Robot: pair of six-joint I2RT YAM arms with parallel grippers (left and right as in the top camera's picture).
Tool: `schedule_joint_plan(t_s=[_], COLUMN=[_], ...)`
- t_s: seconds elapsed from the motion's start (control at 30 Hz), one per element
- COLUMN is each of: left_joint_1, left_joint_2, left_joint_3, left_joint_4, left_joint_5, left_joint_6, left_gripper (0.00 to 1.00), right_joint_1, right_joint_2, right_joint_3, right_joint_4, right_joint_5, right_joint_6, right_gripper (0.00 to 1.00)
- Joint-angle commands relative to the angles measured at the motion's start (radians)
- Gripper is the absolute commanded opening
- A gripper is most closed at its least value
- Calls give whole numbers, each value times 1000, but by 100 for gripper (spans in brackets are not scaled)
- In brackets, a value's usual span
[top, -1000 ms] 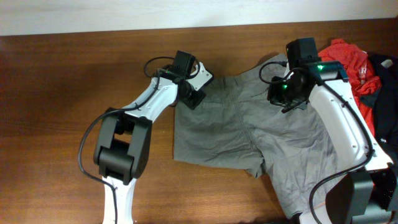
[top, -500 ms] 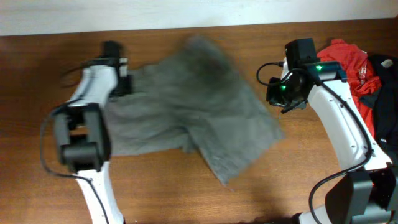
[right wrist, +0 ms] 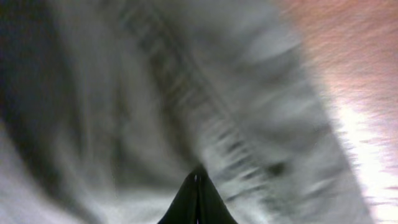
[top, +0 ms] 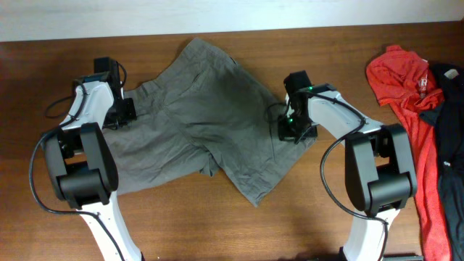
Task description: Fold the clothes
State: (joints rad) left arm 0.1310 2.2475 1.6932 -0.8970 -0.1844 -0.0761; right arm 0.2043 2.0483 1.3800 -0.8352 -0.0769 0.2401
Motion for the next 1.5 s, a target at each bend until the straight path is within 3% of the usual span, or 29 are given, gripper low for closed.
schedule_joint_plan(t_s=[0.0,0.1,0.23,0.4,0.43,0.5,0.7,0.8,0.93,1.03,1.13,1.17,1.2,1.3,1.47], left_joint_1=[-2,-2,-10,-17,-18,-18,-18,-18,-18,-18,-18,-18,-18,-19,-24], left_joint_2=[16,16,16,13,8,-6,-152,-262,-432,-565,-623,-632,-638,-637,-637], left_joint_3=[-43,-43,-43,-40,-35,-22,60,79,79,79,79,79,79,79,79], left_joint_4=[-31,-34,-20,-25,-29,-42,-104,-133,-143,-202,-254,-266,-279,-284,-282], left_joint_5=[27,28,34,55,86,95,95,144,229,275,274,274,275,275,275], left_joint_6=[-10,-10,-2,14,47,55,55,54,54,54,54,54,54,54,54], left_gripper=[0,0,1,11,14,16,17,24,40,45,48,48,49,49,49], right_joint_1=[-71,-151,-269,-324,-330,-337,-308,-260,-121,15,79,89,90,62,-31], right_joint_2=[92,107,107,104,91,58,-137,-207,-229,-192,-174,-172,-172,-171,-167], right_joint_3=[-10,-10,20,103,151,200,247,246,246,202,94,47,-34,-185,-292], right_joint_4=[39,149,375,510,482,418,124,-48,-266,-392,-391,-367,-299,-72,178], right_joint_5=[212,202,-10,-286,-391,-496,-548,-547,-452,-236,-163,-140,-107,-97,-95], right_joint_6=[51,56,45,44,-5,-60,-137,-202,-235,-157,-105,-85,-48,-40,7], right_gripper=[4,4,4,5,21,27,36,36,47,53,48,41,23,4,4])
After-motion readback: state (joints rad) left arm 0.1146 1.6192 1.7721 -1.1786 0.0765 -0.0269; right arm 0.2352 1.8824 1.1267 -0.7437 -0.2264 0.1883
